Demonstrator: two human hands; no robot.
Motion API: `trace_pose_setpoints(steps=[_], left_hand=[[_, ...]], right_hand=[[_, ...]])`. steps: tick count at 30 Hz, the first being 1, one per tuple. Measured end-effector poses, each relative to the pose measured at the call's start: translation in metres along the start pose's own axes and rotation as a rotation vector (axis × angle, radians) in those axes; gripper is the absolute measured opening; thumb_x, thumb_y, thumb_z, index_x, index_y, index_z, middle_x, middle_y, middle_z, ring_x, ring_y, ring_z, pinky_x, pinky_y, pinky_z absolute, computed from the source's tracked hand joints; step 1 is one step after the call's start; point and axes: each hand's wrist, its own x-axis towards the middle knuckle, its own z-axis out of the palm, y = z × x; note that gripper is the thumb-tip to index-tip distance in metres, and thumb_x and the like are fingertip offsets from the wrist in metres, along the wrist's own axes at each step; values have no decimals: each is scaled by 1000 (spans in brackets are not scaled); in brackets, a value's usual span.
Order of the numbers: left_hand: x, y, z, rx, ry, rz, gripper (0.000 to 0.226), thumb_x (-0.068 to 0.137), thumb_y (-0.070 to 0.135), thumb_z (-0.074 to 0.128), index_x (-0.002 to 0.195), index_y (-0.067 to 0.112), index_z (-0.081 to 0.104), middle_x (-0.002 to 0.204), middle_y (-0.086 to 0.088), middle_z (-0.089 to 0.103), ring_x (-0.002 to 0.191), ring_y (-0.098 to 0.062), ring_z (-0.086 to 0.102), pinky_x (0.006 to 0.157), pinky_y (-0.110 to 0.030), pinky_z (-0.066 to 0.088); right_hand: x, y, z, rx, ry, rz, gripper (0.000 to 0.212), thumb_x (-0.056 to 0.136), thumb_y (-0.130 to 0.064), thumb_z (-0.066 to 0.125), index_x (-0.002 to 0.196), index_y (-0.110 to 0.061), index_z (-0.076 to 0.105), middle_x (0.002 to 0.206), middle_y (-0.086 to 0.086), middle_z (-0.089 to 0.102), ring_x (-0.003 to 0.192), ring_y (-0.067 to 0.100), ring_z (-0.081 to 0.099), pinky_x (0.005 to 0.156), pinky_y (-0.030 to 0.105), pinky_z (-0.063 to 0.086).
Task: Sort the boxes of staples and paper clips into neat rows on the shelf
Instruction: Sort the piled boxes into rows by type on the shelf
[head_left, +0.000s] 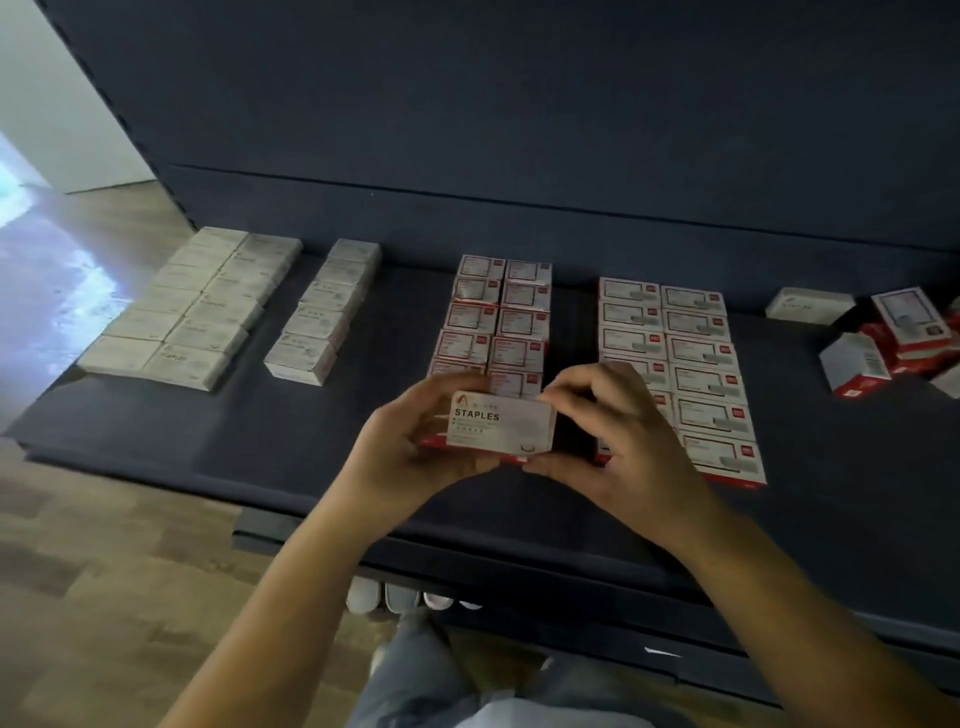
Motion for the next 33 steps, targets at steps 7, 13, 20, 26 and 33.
trace_pose_setpoints(steps=[7, 13, 20, 26, 33], left_hand=[[0, -13, -94, 264, 39, 81, 60, 57, 49, 71, 114, 47, 55, 107, 35, 57, 101, 8, 56, 86, -10, 44], [-6, -36, -203, 312, 67, 44, 51, 54, 50, 82, 97, 65, 57, 101, 28, 64, 102, 11, 55, 83, -7, 44], [3, -75, -314, 702, 216, -72, 57, 72, 36, 75, 123, 20, 59, 112, 8, 57, 116, -20, 46, 94, -29, 35], [39, -102, -344, 1115, 146, -110, 42, 91, 40, 52, 132, 29, 51, 148, -2, 34, 141, -37, 15, 109, -61, 11], [112, -106, -349, 1207, 106, -199, 38, 99, 38, 37, 133, 25, 48, 145, -10, 39, 139, -39, 18, 110, -54, 16]], right_hand=[[47, -48, 65, 184, 29, 65, 65, 87, -56, 44, 130, -8, 48, 132, -4, 46, 123, 12, 36, 107, 17, 26], [105, -101, 139, 183, -72, 119, 68, 91, -58, 33, 138, -10, 35, 145, 4, 36, 134, 18, 27, 109, 44, 28], [155, -139, 203, 119, -15, 161, 54, 88, -44, 47, 127, -7, 55, 133, 5, 50, 124, 18, 36, 97, 51, 42], [182, -139, 216, 34, -27, 132, 47, 86, -36, 46, 120, -8, 60, 126, 5, 54, 121, 13, 35, 102, 41, 36], [195, -128, 216, -25, -34, 176, 49, 85, -39, 44, 119, -9, 61, 127, 2, 53, 123, 11, 33, 103, 38, 30]])
